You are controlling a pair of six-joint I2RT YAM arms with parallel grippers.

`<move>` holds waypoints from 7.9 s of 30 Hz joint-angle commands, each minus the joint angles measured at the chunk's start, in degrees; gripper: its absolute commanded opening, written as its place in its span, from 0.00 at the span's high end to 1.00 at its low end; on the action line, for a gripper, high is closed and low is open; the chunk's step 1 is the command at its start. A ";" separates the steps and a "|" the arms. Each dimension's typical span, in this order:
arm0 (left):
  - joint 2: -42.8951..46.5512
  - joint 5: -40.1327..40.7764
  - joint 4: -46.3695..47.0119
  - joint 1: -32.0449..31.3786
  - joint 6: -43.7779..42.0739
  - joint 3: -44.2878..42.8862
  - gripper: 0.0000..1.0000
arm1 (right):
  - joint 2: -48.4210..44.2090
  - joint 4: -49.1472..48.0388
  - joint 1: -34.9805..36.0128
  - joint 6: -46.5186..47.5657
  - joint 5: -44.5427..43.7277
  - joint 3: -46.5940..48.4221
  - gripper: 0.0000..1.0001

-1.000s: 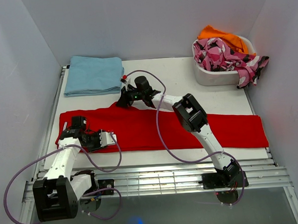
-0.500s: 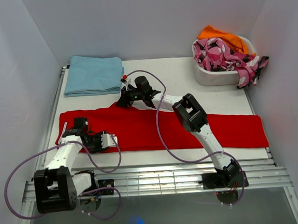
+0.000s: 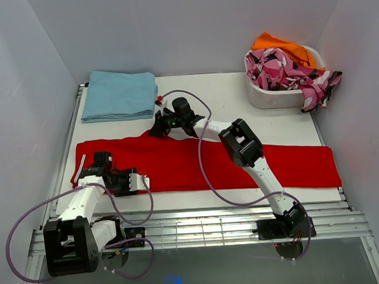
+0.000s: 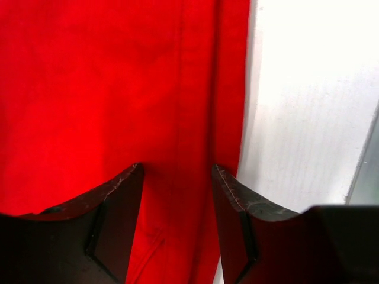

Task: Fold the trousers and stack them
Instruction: Fold the trousers

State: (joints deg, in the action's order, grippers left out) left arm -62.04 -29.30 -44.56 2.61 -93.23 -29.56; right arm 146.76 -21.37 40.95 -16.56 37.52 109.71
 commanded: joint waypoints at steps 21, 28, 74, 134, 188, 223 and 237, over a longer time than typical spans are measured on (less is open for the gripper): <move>-4.93 -1.37 3.87 -0.06 2.97 -1.90 0.83 | 0.37 -2.63 -0.96 -0.23 0.01 0.68 0.92; -2.39 -0.41 -5.10 0.02 -0.11 -1.46 1.00 | 0.37 -2.37 -1.40 -0.49 -1.75 0.94 0.92; -5.98 6.10 -9.23 0.02 0.94 -5.33 1.00 | 0.02 -1.31 -2.98 -1.81 -7.20 1.12 0.92; -38.76 16.19 6.85 5.55 86.71 -36.01 0.08 | -46.21 74.98 -26.77 45.29 -13.16 -38.50 0.03; -29.28 7.24 8.17 17.34 83.74 -31.08 0.02 | -39.01 62.23 -75.49 54.35 -22.15 -41.16 0.25; -24.97 -1.37 4.92 16.28 81.37 -31.00 0.02 | -50.69 91.50 -81.57 57.61 10.10 -19.96 0.92; -26.38 3.01 3.60 16.28 79.52 -25.37 0.11 | -63.35 50.58 -44.50 20.10 20.15 -43.78 0.92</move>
State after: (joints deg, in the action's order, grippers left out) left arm -88.77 -27.75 -40.91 19.27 -13.52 -55.68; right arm 84.84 45.43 -9.41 16.91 55.02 69.60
